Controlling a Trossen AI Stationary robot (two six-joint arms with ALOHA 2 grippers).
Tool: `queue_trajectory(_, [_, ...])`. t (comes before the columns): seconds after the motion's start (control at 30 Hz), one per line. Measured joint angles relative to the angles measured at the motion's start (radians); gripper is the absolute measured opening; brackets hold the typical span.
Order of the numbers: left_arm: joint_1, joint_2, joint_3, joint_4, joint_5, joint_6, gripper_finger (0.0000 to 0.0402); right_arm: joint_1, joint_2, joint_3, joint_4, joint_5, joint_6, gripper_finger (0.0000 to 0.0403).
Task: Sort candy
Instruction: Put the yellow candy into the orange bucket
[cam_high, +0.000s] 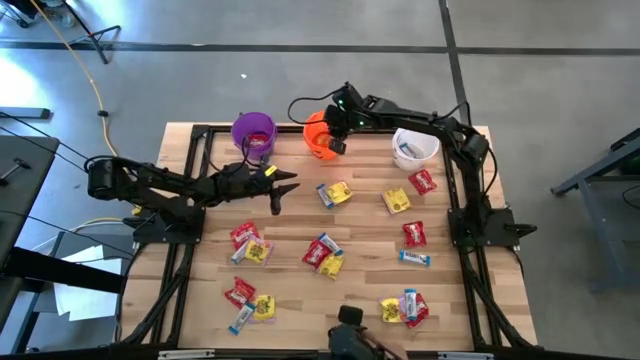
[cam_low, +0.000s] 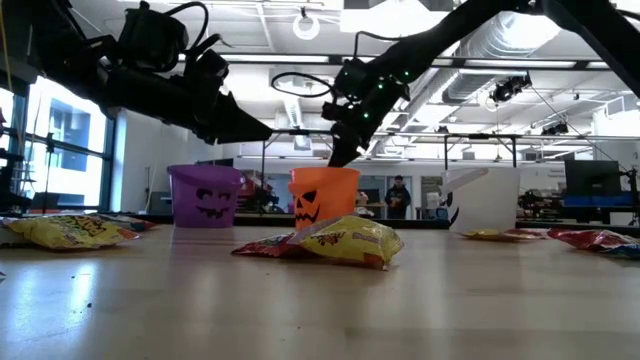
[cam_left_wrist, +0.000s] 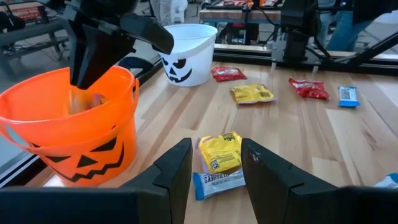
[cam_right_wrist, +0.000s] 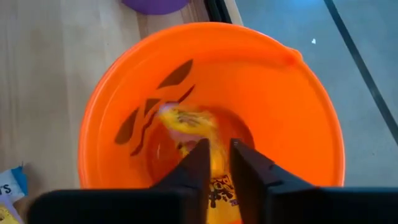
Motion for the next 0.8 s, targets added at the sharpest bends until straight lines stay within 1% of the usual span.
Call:
queue_trajectory(0.17, [0.0, 0.0, 0.0, 0.0, 0.0, -0.012, 0.0126, 0.017, -0.013, 0.0, -0.009, 0.033, -0.007, 0.0139])
queue_trajectory(0.23, [0.0, 0.0, 0.0, 0.0, 0.0, -0.012, 0.0126, 0.021, -0.038, 0.0, -0.023, 0.058, -0.018, 0.0155])
queue_trajectory(0.3, [0.0, 0.0, 0.0, 0.0, 0.0, -0.012, 0.0126, 0.023, -0.071, 0.0, -0.035, 0.075, -0.019, 0.0158])
queue_trajectory(0.37, [0.0, 0.0, 0.0, 0.0, 0.0, -0.013, 0.0126, 0.02, -0.113, 0.0, -0.051, 0.079, -0.018, 0.0148])
queue_trajectory(0.43, [0.0, 0.0, 0.0, 0.0, -0.001, -0.017, 0.0126, 0.02, -0.155, 0.0, -0.06, 0.072, -0.018, 0.0126])
queue_trajectory(0.5, [0.0, 0.0, 0.0, -0.001, -0.003, -0.017, 0.0126, 0.019, -0.187, -0.006, -0.061, 0.047, -0.006, 0.0095])
queue_trajectory(0.57, [0.0, 0.0, 0.0, 0.0, -0.003, -0.017, 0.0126, 0.02, -0.216, -0.046, -0.037, 0.009, -0.001, 0.0057])
queue_trajectory(0.63, [0.0, 0.0, 0.0, 0.0, -0.003, -0.017, 0.0126, 0.021, -0.248, -0.124, 0.02, -0.008, -0.003, 0.0018])
queue_trajectory(0.67, [0.0, 0.0, 0.0, -0.001, -0.003, -0.017, 0.0126, 0.023, -0.266, -0.172, 0.053, -0.008, -0.001, 0.0009])
queue_trajectory(0.8, [0.0, 0.0, 0.0, -0.001, -0.009, -0.02, 0.0126, 0.034, -0.357, -0.396, 0.238, -0.008, 0.072, 0.0012])
